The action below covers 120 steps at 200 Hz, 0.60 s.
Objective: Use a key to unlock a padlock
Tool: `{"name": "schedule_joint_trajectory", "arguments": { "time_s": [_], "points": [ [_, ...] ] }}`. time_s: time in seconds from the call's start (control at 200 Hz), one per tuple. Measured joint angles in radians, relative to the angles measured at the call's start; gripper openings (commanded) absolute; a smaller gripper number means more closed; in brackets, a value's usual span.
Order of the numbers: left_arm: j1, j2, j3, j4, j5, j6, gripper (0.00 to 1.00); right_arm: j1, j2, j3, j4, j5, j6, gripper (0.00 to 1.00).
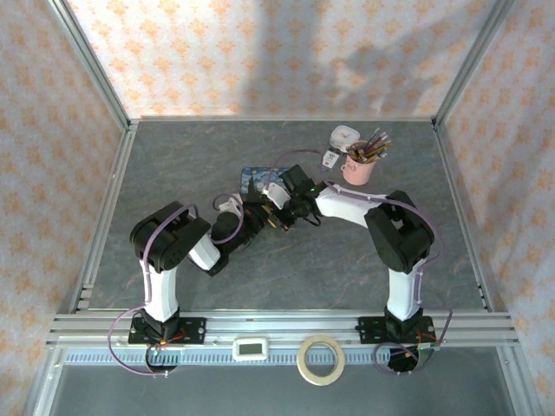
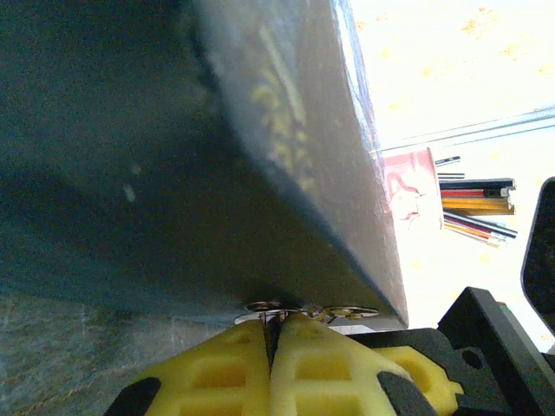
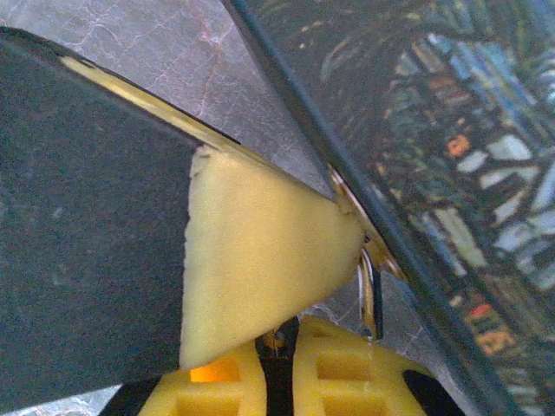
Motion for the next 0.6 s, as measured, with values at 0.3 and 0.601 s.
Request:
{"name": "schedule_joint_trajectory", "arguments": {
  "time_s": [0.3, 0.601],
  "points": [
    [0.001, 0.010, 0.005, -0.003, -0.008, 0.001, 0.00, 0.005, -0.130, -0.074, 0.026, 0.014, 0.157, 0.65],
    [0.000, 0.010, 0.004, -0.002, -0.008, 0.001, 0.00, -0.018, -0.388, -0.206, 0.165, 0.237, 0.515, 0.74]
  ]
}}
